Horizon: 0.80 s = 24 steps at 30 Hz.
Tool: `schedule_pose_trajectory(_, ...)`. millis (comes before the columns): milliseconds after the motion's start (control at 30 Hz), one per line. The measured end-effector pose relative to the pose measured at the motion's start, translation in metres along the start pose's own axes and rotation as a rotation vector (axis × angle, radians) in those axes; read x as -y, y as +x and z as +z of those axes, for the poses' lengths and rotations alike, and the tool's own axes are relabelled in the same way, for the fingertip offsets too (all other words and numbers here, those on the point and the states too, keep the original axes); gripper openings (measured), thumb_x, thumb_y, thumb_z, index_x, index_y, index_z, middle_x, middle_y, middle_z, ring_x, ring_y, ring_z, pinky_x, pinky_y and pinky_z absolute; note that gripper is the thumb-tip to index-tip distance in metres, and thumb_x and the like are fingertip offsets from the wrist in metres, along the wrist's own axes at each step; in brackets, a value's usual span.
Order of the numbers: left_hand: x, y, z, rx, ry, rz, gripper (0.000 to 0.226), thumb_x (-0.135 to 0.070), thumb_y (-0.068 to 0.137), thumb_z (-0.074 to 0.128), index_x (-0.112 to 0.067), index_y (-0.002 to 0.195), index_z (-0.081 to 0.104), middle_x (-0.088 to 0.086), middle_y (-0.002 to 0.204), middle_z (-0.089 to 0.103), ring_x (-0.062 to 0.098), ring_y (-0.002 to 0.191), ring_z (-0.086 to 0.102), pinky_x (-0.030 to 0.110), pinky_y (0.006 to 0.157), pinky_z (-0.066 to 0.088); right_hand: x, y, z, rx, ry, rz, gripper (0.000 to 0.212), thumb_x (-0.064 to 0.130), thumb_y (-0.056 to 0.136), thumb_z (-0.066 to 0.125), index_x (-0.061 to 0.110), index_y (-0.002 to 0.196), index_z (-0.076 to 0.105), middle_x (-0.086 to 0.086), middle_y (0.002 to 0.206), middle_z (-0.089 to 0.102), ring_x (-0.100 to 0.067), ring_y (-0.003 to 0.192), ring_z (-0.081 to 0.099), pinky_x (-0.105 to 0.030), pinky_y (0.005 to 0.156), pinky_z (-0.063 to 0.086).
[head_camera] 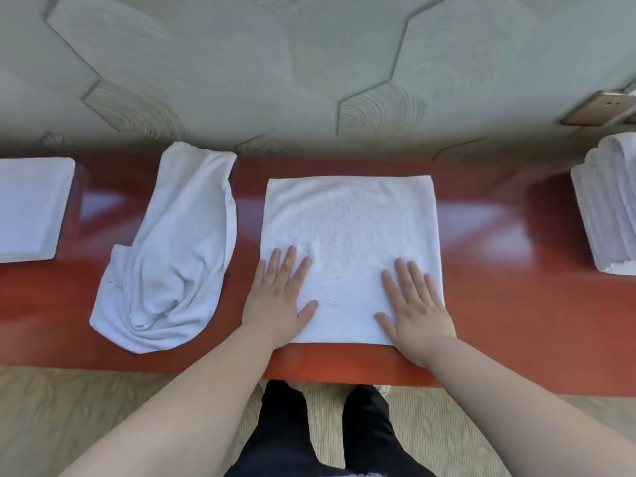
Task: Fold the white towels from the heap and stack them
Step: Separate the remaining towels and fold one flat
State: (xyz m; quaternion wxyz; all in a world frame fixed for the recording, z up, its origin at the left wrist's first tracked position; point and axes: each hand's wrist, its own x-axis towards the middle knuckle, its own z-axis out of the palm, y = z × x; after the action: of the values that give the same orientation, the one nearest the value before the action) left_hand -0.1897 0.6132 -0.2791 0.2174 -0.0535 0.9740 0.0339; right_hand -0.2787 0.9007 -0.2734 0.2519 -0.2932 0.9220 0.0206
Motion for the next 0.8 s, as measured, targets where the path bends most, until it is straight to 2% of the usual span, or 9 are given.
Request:
schedule_pose_trajectory(133,0.008,-0.007,-0.007,0.041,-0.011,0.087,0.089,-0.073,0.098,0.016,-0.025,0.162,-0.023,0.004,0.166,-0.038,0.026,0.153,-0.034,0.05,0.128,-0.01,0.002,-0.002,-0.007,-0.024,0.037,0.013,0.078,0.064,0.099,0.008,0.025,0.164,-0.009,0.0,0.165,-0.037,-0.02,0.152,-0.034,-0.047,0.125,-0.013)
schedule_pose_trajectory(267,0.001,0.069,-0.05,-0.122,-0.143,0.082,0.092,-0.07,0.096,0.015,-0.015,0.166,-0.009,0.002,0.172,-0.022,0.021,0.158,-0.022,0.042,0.13,-0.008,0.015,0.069,-0.051,-0.164,0.091,0.013,0.079,0.064,0.101,0.008,0.021,0.166,-0.003,-0.001,0.171,-0.021,-0.023,0.156,-0.024,-0.049,0.128,-0.005)
schedule_pose_trajectory(333,-0.003,0.115,-0.066,-0.125,-0.172,0.058,0.088,-0.066,0.099,0.017,-0.012,0.166,-0.005,0.004,0.174,-0.014,0.022,0.16,-0.015,0.04,0.13,-0.007,0.025,0.111,-0.073,-0.183,0.092,-0.014,0.078,0.065,0.102,0.009,0.021,0.166,-0.001,-0.001,0.172,-0.016,-0.025,0.157,-0.02,-0.05,0.128,-0.003)
schedule_pose_trajectory(433,0.002,0.146,-0.058,-0.127,-0.089,0.079,0.084,-0.064,0.103,0.018,-0.012,0.166,0.001,0.005,0.175,-0.006,0.025,0.161,-0.009,0.043,0.13,-0.004,0.026,0.155,-0.079,-0.142,0.044,-0.062,0.076,0.066,0.102,0.007,0.025,0.165,-0.003,0.002,0.172,-0.016,-0.024,0.157,-0.021,-0.049,0.128,-0.008)
schedule_pose_trajectory(500,0.006,0.142,-0.045,-0.17,0.001,0.106,0.081,-0.066,0.101,0.016,-0.02,0.168,0.006,0.003,0.175,-0.003,0.029,0.161,-0.006,0.05,0.129,-0.002,0.019,0.161,-0.069,-0.156,-0.018,-0.082,0.076,0.068,0.101,0.007,0.029,0.165,-0.002,0.003,0.172,-0.016,-0.025,0.157,-0.021,-0.049,0.128,-0.008)
schedule_pose_trajectory(600,0.014,0.14,-0.039,-0.199,-0.04,-0.049,0.079,-0.072,0.097,0.021,-0.038,0.166,0.001,0.002,0.175,-0.01,0.035,0.16,-0.01,0.059,0.127,-0.002,0.011,0.158,-0.058,-0.202,0.013,-0.008,0.075,0.067,0.101,0.014,0.033,0.165,-0.003,0.005,0.172,-0.014,-0.026,0.157,-0.019,-0.048,0.128,-0.007)
schedule_pose_trajectory(667,0.023,0.139,-0.042,-0.209,-0.118,-0.158,0.081,-0.072,0.096,0.025,-0.037,0.166,0.003,0.005,0.174,-0.012,0.034,0.16,-0.01,0.057,0.128,-0.001,0.012,0.16,-0.062,-0.207,0.056,0.037,0.076,0.067,0.1,0.017,0.033,0.165,-0.003,0.006,0.172,-0.014,-0.027,0.158,-0.018,-0.048,0.128,-0.007)
schedule_pose_trajectory(800,0.031,0.137,-0.04,-0.223,-0.127,-0.195,0.086,-0.068,0.096,0.028,-0.026,0.167,0.004,0.007,0.174,-0.013,0.03,0.16,-0.01,0.052,0.129,0.002,-0.015,0.157,-0.061,-0.222,0.059,0.11,0.073,0.067,0.101,0.017,0.036,0.165,0.003,0.004,0.173,-0.01,-0.026,0.159,-0.012,-0.047,0.129,-0.003)
